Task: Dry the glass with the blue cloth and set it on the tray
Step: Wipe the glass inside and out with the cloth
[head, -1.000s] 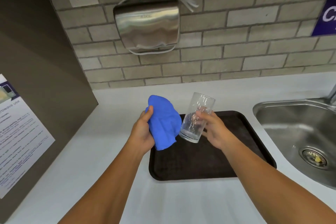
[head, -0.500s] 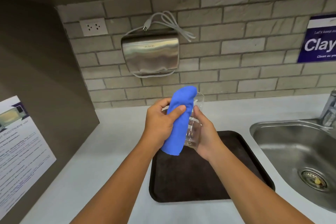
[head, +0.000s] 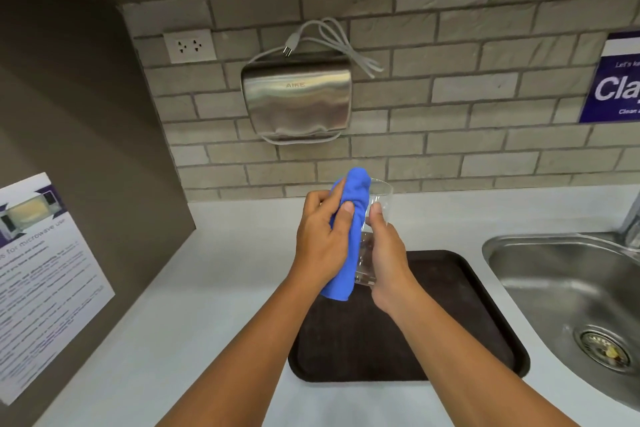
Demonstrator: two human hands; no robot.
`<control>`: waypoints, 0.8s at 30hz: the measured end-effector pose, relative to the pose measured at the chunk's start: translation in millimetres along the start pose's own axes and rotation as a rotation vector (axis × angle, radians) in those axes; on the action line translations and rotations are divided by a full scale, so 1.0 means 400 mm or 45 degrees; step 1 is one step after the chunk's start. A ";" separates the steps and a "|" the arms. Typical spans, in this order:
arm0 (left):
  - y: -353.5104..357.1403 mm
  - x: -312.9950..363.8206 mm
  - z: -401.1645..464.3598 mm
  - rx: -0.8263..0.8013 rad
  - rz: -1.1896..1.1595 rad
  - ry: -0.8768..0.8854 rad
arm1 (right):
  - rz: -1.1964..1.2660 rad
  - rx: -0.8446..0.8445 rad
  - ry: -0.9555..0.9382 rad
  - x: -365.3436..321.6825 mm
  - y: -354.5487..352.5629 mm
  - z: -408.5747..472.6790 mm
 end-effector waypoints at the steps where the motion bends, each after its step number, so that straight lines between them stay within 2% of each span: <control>1: 0.006 -0.004 -0.002 -0.029 0.017 -0.025 | -0.005 -0.001 -0.016 0.000 0.000 -0.004; 9: 0.027 -0.025 -0.018 -0.086 -0.054 -0.193 | -0.100 -0.001 -0.051 0.009 0.003 -0.044; 14: 0.036 -0.031 -0.037 -0.120 -0.043 -0.224 | -0.127 0.001 -0.062 0.018 -0.001 -0.061; 17: 0.018 -0.060 -0.031 -0.063 -0.258 -0.329 | -0.050 -0.052 -0.026 0.022 0.000 -0.066; 21: 0.019 -0.107 -0.055 -0.108 -0.626 -0.633 | -0.037 -0.218 -0.005 0.006 0.004 -0.063; 24: 0.013 -0.101 -0.056 -0.006 -0.701 -0.578 | -0.019 -0.242 0.041 0.006 0.000 -0.058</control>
Point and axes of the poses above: each hand's wrist, its own z-axis towards the middle knuckle, its own y-axis out of the palm, x = y × z, the point moved 5 cm from there along z, towards the middle knuckle, and after that the axes turned 6 degrees about -x, right-handed, at the moved point
